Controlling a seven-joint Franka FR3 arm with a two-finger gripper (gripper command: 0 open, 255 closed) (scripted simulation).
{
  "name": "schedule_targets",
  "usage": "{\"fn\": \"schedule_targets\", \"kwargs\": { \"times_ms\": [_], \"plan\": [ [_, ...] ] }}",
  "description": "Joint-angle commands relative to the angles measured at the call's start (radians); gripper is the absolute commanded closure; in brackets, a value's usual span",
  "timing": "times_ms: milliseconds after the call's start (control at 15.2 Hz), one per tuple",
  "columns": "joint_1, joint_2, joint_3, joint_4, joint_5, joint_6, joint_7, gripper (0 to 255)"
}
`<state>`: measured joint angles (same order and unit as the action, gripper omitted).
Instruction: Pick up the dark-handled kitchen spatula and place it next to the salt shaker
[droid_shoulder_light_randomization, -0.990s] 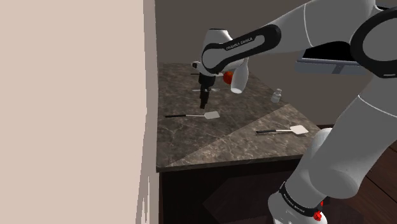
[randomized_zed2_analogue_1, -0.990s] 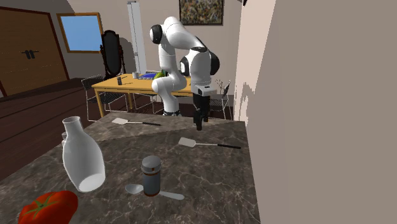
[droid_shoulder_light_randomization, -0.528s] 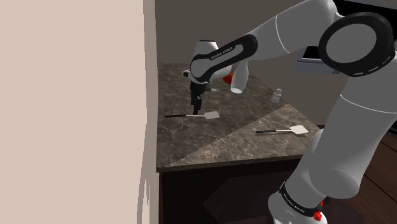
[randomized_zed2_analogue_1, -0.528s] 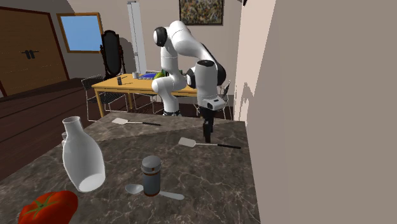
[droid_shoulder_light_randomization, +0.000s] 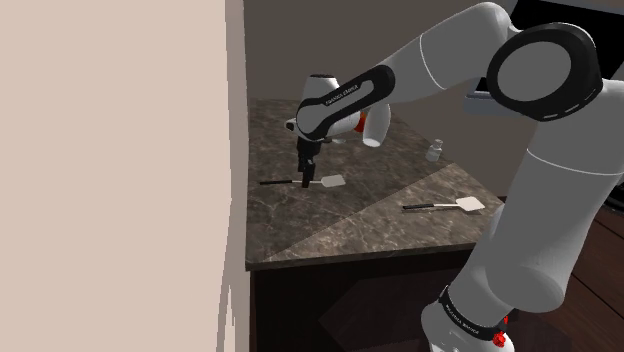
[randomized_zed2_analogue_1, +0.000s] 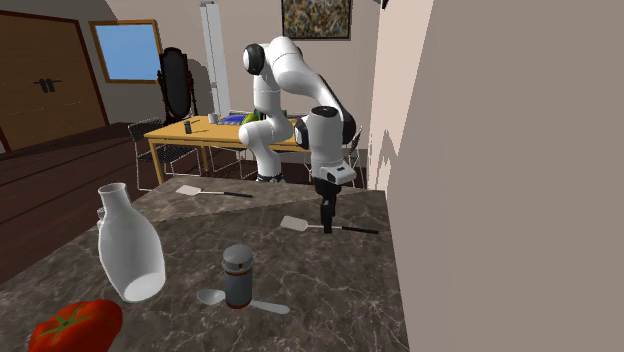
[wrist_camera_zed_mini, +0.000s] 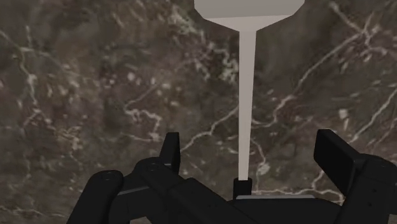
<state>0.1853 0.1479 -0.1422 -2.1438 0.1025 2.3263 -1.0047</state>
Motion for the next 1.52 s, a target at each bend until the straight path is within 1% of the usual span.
{"fn": "schedule_targets", "kwargs": {
  "times_ms": [0, 198, 264, 858, 1452],
  "plan": [
    [0.0, 0.0, 0.0, -0.001, 0.0, 0.001, 0.0, 0],
    [0.0, 0.0, 0.0, -0.001, 0.0, 0.001, 0.0, 0],
    [0.0, 0.0, 0.0, -0.001, 0.0, 0.001, 0.0, 255],
    [0.0, 0.0, 0.0, -0.001, 0.0, 0.001, 0.0, 255],
    [0.002, -0.064, -0.003, 0.048, -0.02, -0.111, 0.018, 255]
  ]
}}
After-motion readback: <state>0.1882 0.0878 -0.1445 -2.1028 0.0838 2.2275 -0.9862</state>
